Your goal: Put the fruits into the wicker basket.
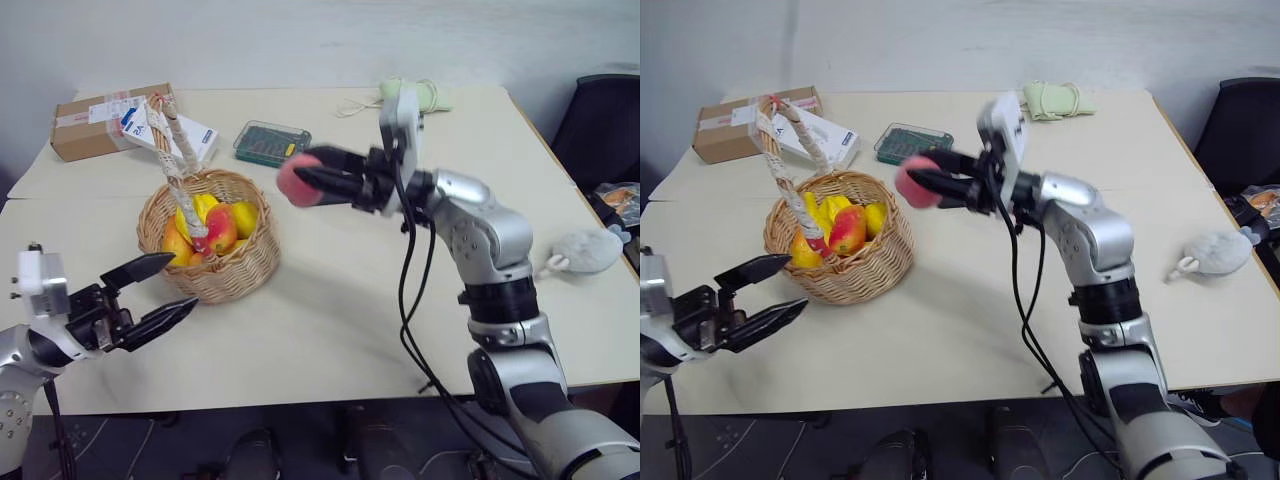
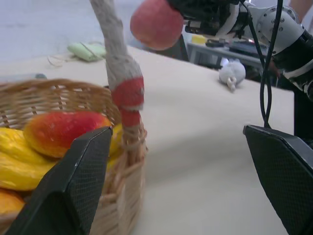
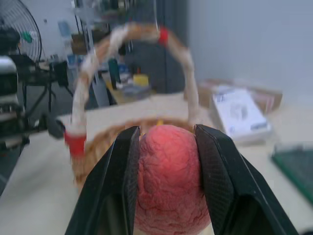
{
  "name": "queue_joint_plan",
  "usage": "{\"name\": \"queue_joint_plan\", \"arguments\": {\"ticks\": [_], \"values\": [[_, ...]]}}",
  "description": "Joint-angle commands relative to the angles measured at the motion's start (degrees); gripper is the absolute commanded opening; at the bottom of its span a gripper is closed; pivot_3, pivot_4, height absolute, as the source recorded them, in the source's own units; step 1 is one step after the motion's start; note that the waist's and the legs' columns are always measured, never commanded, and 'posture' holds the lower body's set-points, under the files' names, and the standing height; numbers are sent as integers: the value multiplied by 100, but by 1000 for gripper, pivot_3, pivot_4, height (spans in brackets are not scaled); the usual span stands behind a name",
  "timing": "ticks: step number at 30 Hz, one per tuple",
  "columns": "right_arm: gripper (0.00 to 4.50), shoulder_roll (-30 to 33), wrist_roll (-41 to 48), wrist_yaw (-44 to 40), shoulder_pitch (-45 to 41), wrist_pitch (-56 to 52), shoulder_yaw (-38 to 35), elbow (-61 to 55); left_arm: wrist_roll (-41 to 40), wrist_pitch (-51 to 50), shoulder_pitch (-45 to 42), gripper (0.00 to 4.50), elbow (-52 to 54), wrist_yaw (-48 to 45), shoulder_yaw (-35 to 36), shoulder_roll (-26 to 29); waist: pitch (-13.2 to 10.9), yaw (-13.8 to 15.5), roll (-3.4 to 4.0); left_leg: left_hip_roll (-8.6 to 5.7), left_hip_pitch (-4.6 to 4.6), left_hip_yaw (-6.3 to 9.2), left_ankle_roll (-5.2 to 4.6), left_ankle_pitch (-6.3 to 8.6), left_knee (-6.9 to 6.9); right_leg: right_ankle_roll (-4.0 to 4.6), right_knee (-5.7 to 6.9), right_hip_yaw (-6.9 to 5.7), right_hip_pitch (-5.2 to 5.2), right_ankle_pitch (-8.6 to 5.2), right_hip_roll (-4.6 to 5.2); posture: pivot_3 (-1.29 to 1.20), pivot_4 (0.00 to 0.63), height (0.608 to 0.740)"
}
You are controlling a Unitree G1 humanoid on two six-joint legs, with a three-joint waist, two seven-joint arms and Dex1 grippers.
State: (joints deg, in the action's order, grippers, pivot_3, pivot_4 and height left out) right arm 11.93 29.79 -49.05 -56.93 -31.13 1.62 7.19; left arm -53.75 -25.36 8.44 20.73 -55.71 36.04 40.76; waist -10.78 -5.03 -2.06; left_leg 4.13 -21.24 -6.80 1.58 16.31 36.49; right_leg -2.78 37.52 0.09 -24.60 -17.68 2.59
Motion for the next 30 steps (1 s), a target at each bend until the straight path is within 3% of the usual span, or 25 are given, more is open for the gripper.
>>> {"name": "queue_joint_plan", "arguments": {"ticks": [1,8,17,20,26,30], "values": [[1430,-585,-212,425,-592,531,-42,787,-352,-33,95,4500,281,394,361,-203,-1,-33,1,0,0,-3,0,0,0,0,1,2,-2,0,0,0,150,740],[1430,-1485,-364,166,-1164,680,220,2004,-189,231,501,4500,611,920,360,-772,2,-55,-3,1,-15,-2,-2,4,-4,0,-9,0,-10,0,3,0,150,740],[4481,-1484,-693,-263,-1145,1157,283,2446,-208,323,535,4500,594,985,385,-703,1,-6,-2,0,-22,4,-4,7,-4,2,-15,-8,-12,-1,7,0,150,740],[4481,-1200,-881,-232,-756,1484,275,2035,-93,402,564,4500,480,892,466,-587,1,2,-2,1,-22,7,-1,9,-7,5,-17,-12,-12,-3,7,0,150,740],[4481,-204,-621,-1060,730,881,790,-76,129,405,891,4500,73,356,724,-150,1,18,-2,0,-24,8,-1,12,-31,4,-51,-16,-8,-3,8,0,150,740],[4481,-180,-432,-1021,1429,440,1215,-1200,137,335,1187,4500,22,174,934,-59,-1,-92,1,15,-27,-1,9,21,-45,5,-58,-13,-17,-6,-7,0,150,740]]}}
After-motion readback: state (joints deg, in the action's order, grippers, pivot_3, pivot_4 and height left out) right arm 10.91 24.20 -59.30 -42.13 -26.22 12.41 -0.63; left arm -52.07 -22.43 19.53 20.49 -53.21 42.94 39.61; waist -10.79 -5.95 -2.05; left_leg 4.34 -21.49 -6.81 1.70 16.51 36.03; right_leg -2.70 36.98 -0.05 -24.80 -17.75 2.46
